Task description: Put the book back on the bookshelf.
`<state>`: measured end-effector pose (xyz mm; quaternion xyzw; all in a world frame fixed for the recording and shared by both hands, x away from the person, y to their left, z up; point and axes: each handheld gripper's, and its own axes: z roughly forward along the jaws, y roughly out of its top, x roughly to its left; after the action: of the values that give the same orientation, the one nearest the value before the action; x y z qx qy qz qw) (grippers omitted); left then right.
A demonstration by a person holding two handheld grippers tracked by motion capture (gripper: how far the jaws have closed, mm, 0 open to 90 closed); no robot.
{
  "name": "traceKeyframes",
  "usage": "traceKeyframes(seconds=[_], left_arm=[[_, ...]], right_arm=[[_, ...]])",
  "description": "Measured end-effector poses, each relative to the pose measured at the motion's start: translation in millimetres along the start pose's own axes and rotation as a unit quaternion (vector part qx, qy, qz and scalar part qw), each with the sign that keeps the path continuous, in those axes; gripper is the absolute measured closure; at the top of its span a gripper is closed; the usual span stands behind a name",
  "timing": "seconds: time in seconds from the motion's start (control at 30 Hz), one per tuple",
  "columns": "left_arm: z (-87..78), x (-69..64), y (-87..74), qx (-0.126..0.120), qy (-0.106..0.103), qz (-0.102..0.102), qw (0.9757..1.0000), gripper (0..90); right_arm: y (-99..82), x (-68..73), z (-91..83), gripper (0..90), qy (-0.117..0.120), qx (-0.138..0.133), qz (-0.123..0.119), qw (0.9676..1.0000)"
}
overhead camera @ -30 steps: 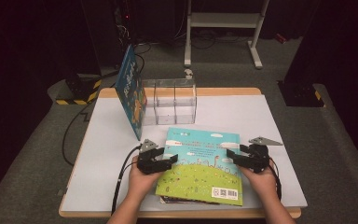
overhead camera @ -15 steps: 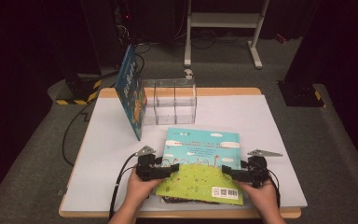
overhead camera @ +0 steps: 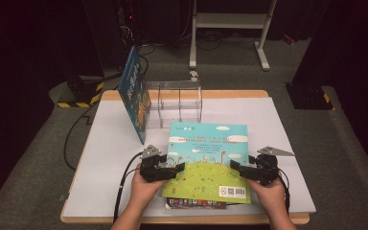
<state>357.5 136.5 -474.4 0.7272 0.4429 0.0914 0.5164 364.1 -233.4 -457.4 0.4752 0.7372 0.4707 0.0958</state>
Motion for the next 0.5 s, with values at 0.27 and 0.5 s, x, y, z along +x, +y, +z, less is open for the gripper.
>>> traceKeyframes(seconds=[0.27,0.5], left_arm=[[-12.6,-7.6,14.6,-0.052,0.017,0.025,0.9982,32.3],[-31.9,-14.1,24.2,-0.119,0.035,0.051,0.991,42.9]], right_arm=[[15.9,13.0,-21.6,37.7,-0.023,-0.055,-0.031,0.9977],[25.8,28.1,-38.0,45.2,-0.033,-0.113,-0.064,0.991]])
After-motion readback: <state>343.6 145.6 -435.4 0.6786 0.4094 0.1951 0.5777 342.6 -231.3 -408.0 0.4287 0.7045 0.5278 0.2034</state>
